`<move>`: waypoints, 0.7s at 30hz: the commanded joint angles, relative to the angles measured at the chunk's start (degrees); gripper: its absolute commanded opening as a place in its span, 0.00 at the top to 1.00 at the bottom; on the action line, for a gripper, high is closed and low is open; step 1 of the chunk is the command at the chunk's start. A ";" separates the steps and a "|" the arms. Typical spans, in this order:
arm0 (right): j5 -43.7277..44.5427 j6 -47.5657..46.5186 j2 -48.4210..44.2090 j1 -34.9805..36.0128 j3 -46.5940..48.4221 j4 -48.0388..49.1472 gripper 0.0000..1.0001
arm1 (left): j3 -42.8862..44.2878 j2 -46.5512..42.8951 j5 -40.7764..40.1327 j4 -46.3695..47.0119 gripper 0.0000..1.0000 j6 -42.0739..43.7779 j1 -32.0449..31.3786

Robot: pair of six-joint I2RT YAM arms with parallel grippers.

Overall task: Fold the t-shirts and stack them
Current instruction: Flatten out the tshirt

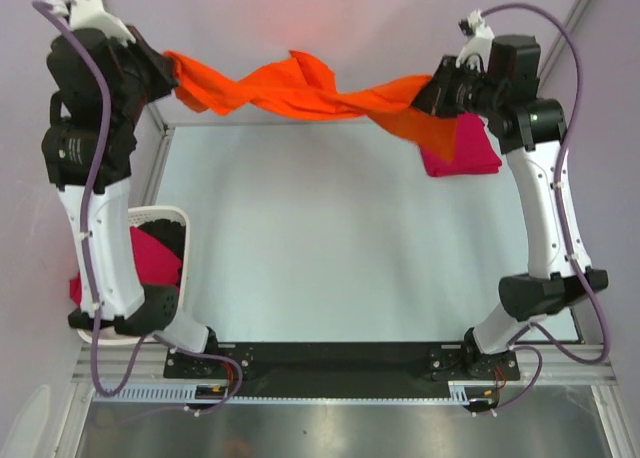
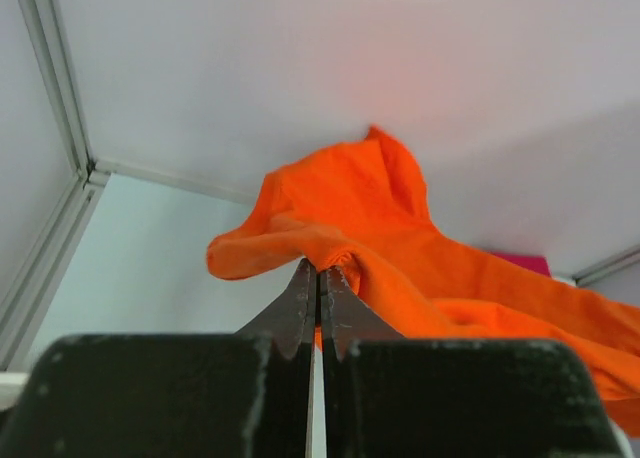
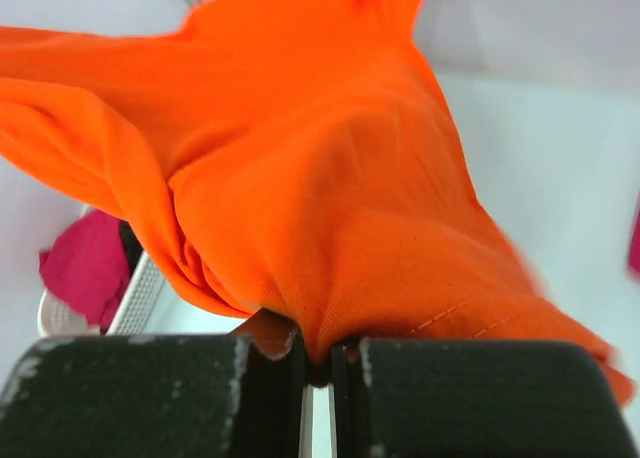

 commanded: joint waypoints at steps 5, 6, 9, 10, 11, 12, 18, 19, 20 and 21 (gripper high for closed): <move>3.95 -1.05 -2.86 -2.28 -37.57 -4.27 0.79 | -53.03 -15.72 -0.06 2.50 1.00 -5.57 -6.16; 4.05 -1.75 -2.59 -2.46 -40.94 -5.42 0.77 | -57.57 -19.05 0.47 2.24 1.00 -6.02 -6.50; 5.10 -2.99 -7.74 -2.55 -52.26 -2.64 0.58 | -72.08 -24.95 0.74 1.45 1.00 -7.43 -6.86; 6.76 -2.90 -9.69 -2.63 -54.13 -1.92 0.39 | -74.55 -28.45 0.22 0.92 1.00 -7.43 -6.86; 7.12 -2.81 -11.10 -2.90 -55.20 -1.13 0.33 | -78.06 -29.79 -0.31 -0.13 1.00 -7.43 -6.86; 7.13 -2.73 -12.33 -4.38 -55.64 -1.30 0.24 | -79.22 -30.85 -0.92 -2.23 1.00 -7.26 -6.86; 6.07 -2.21 -10.25 -5.45 -53.11 -0.43 0.16 | -85.20 -35.87 -2.16 -4.97 1.00 -6.73 -6.86; 5.46 -2.11 -9.45 -5.36 -52.66 0.19 0.16 | -86.51 -35.96 -1.64 -5.41 1.00 -6.82 -6.86; 5.02 -2.02 -8.49 -5.19 -52.22 0.80 0.16 | -87.40 -36.05 -1.11 -5.24 1.00 -6.47 -6.86; 5.19 -1.76 -7.52 -4.49 -50.91 0.81 0.16 | -88.97 -35.70 -0.85 -5.41 1.00 -6.21 -6.86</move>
